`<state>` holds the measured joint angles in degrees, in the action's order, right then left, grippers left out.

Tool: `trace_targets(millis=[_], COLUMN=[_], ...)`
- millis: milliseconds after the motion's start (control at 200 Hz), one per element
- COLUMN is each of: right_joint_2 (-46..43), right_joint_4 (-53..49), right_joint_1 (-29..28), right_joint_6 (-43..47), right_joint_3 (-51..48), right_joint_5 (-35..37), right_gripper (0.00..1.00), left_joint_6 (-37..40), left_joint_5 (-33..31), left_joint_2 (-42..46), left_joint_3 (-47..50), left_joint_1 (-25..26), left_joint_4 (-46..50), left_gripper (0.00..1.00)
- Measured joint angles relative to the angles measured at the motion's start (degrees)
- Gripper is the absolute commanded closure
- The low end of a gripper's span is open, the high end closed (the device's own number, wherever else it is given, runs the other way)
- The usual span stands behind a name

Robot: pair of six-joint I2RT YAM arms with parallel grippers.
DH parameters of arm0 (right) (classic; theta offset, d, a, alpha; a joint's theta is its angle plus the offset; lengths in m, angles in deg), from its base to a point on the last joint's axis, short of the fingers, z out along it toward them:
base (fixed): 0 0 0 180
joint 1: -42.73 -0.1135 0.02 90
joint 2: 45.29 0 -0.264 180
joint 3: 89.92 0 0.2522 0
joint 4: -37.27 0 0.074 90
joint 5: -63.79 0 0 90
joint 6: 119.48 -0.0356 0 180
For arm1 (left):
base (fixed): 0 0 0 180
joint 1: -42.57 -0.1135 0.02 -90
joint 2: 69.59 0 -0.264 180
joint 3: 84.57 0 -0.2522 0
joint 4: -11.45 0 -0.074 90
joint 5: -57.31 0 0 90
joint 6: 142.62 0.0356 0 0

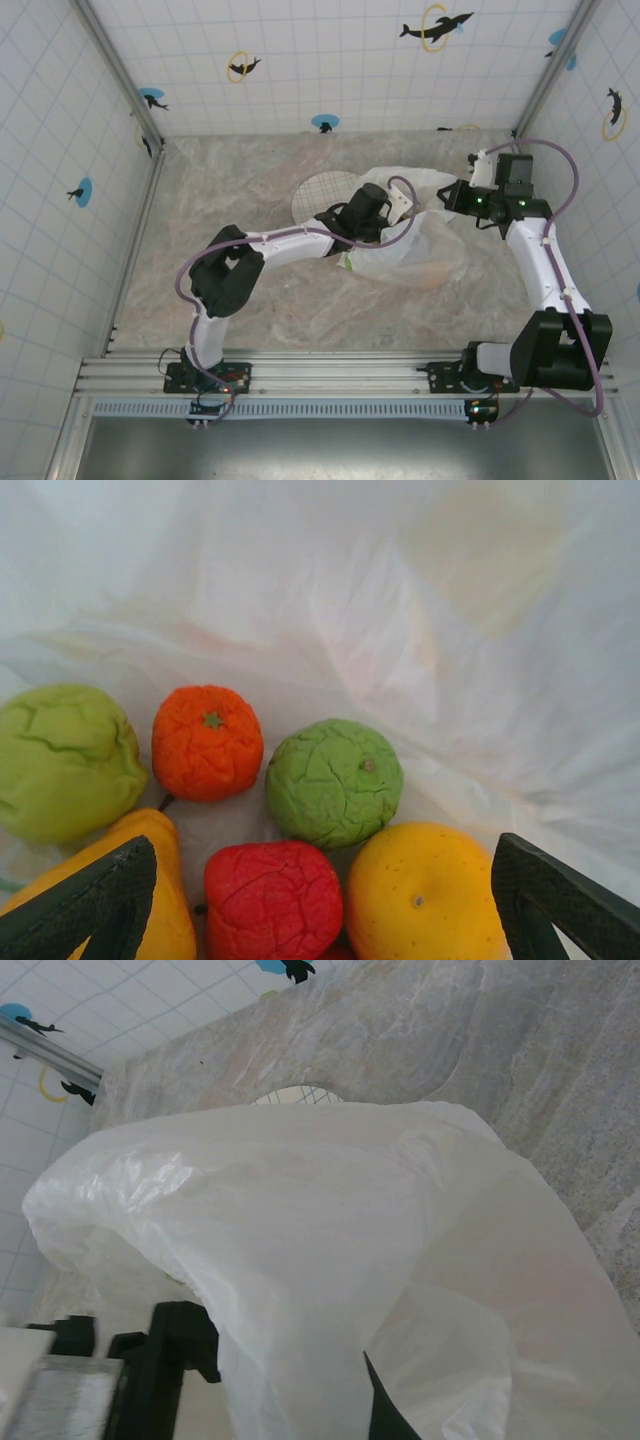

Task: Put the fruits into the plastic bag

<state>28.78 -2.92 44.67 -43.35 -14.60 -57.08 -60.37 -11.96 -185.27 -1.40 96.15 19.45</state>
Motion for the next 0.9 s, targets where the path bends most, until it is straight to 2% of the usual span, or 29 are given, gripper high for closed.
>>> trace_targets(millis=[430, 901], right_joint_2=[0.0, 0.28], right_joint_4=[0.04, 0.92], right_joint_1=[0.0, 0.0], right_joint_6=[-0.02, 0.0], right_joint_3=[-0.66, -1.49], right_joint_5=[-0.04, -0.15], right_gripper=[1.0, 1.0], left_joint_6=[-1.79, -7.76], left_joint_5=[-0.61, -3.8], left_joint_2=[4.61, 13.86], left_joint_3=[3.32, 7.85], left_joint_1=[-2.78, -5.27], left_joint_4=[-1.66, -6.75], left_gripper=[0.1, 0.12])
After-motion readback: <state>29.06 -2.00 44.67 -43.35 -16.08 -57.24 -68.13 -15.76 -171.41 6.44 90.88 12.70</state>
